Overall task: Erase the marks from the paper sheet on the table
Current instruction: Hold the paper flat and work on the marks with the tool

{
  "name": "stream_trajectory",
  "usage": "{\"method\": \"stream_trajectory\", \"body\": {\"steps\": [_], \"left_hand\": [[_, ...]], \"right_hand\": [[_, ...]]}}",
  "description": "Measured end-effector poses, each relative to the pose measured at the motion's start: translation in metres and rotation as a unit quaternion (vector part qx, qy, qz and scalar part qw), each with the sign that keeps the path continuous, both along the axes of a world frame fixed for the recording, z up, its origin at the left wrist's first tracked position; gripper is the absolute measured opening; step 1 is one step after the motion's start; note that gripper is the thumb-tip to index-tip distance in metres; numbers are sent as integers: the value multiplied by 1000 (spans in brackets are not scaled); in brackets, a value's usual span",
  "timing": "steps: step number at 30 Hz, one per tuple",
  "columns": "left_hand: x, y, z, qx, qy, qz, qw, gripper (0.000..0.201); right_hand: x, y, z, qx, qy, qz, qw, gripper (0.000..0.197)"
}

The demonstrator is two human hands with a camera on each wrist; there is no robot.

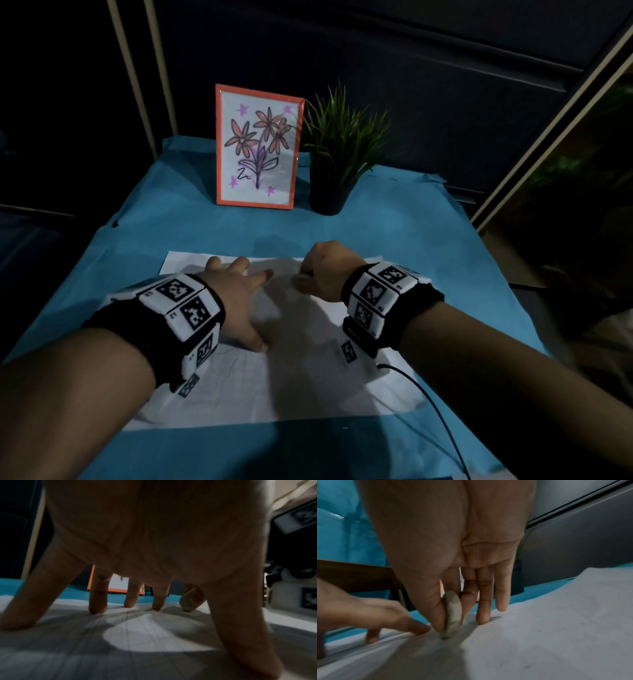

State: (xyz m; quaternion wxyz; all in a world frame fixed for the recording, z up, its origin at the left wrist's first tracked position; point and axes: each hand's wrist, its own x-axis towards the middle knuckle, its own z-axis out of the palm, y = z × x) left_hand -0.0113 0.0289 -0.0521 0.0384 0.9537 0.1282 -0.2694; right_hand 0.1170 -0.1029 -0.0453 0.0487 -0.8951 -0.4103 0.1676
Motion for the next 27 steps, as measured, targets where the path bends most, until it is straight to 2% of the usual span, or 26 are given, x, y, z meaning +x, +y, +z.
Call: {"method": "stream_trajectory", "body": {"steps": [5, 10, 15, 18, 23, 27], "left_hand": [[0, -2, 3, -7, 17, 14, 1000, 115], [0, -2, 3, -8, 14, 12, 1000, 116], [0, -2, 5, -6, 17, 12, 1000, 114], [-1, -4, 8, -4, 17, 12, 1000, 113], [-7, -4, 9, -18, 3, 16, 1000, 110], [-10, -4, 7, -27, 16, 25, 999, 113]], "right_hand": [[14, 3, -2, -13, -29, -6, 999, 39], [14, 5, -7, -17, -26, -1, 1000, 30], [13, 6, -6, -18, -56, 0, 998, 36], [13, 8, -2, -7, -39, -16, 999, 36], [2, -18, 8, -29, -18, 31, 999, 35], [4, -33, 6, -5, -27, -32, 999, 33]]}}
